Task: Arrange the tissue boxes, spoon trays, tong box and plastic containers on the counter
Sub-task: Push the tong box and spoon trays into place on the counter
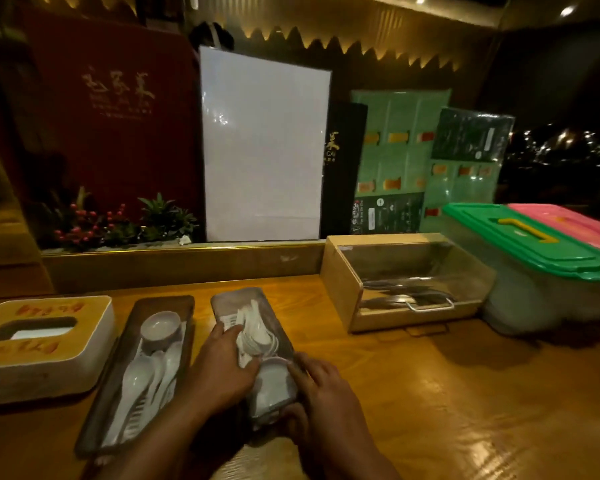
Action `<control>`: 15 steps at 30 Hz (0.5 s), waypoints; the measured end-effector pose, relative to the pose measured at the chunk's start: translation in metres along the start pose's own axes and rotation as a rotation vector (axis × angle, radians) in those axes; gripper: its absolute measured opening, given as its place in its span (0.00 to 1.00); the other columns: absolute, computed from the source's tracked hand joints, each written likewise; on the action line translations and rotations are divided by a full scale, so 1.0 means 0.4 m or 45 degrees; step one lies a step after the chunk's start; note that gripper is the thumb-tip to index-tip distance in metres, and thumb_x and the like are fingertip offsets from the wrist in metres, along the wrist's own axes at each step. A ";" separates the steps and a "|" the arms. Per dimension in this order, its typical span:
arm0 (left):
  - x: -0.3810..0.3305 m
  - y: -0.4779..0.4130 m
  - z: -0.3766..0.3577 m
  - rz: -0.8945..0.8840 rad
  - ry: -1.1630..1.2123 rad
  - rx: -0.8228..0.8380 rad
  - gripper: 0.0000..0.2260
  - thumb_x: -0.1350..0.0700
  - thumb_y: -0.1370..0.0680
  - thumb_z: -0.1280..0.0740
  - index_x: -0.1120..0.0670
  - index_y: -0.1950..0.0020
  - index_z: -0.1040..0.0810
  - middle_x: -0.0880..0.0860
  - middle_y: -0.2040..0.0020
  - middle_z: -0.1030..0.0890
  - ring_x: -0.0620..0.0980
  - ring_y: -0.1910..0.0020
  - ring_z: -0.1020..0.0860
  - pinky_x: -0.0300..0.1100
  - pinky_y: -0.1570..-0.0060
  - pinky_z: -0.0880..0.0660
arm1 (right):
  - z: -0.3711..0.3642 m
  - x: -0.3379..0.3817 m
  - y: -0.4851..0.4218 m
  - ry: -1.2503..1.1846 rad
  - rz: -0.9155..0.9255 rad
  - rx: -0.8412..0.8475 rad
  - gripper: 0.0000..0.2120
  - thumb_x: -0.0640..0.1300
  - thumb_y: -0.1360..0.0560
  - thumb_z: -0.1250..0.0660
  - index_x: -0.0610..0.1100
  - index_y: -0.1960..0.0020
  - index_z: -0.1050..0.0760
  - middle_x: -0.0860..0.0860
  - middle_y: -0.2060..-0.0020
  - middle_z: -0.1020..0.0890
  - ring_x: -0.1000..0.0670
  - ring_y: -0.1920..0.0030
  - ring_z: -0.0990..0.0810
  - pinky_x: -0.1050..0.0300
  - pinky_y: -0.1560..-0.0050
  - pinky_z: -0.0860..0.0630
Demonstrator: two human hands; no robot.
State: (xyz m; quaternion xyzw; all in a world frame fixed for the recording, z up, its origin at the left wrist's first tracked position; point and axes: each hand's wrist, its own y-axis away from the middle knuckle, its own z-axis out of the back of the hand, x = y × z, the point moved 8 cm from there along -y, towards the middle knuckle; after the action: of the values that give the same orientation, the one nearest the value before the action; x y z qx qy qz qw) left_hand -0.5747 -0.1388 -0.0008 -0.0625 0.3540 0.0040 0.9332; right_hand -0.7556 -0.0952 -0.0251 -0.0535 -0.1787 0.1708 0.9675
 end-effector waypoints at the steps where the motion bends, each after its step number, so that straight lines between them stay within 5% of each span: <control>1: -0.016 -0.002 -0.018 -0.022 0.034 0.019 0.31 0.48 0.28 0.25 0.52 0.27 0.29 0.55 0.24 0.33 0.57 0.30 0.29 0.47 0.34 0.31 | 0.008 -0.025 0.001 0.038 -0.010 -0.025 0.33 0.59 0.31 0.37 0.54 0.27 0.34 0.52 0.27 0.30 0.41 0.33 0.27 0.43 0.43 0.22; 5: -0.070 -0.021 -0.093 -0.071 0.097 0.113 0.36 0.39 0.30 0.28 0.49 0.25 0.32 0.52 0.21 0.39 0.56 0.27 0.31 0.47 0.32 0.29 | 0.039 -0.116 0.004 0.181 -0.073 -0.049 0.33 0.59 0.38 0.34 0.49 0.34 0.24 0.52 0.35 0.21 0.43 0.46 0.19 0.49 0.59 0.18; 11: -0.144 -0.099 -0.179 -0.107 0.138 0.198 0.37 0.45 0.27 0.26 0.50 0.22 0.37 0.52 0.18 0.48 0.54 0.23 0.37 0.42 0.29 0.37 | 0.062 -0.199 -0.008 0.331 -0.260 -0.029 0.42 0.57 0.51 0.16 0.50 0.38 0.20 0.53 0.38 0.19 0.47 0.51 0.17 0.54 0.63 0.21; 15: -0.167 -0.138 -0.175 -0.011 0.142 0.020 0.40 0.47 0.29 0.24 0.50 0.21 0.40 0.51 0.21 0.41 0.54 0.25 0.36 0.40 0.33 0.36 | 0.094 -0.219 -0.036 0.291 -0.343 -0.095 0.37 0.51 0.35 0.21 0.50 0.29 0.28 0.53 0.30 0.26 0.47 0.44 0.22 0.50 0.53 0.23</control>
State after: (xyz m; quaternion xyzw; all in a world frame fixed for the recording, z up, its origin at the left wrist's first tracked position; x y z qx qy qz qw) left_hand -0.6682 -0.1995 -0.0024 -0.0568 0.4050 -0.0064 0.9125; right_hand -0.8417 -0.1377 -0.0163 -0.0840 -0.0795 0.0255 0.9930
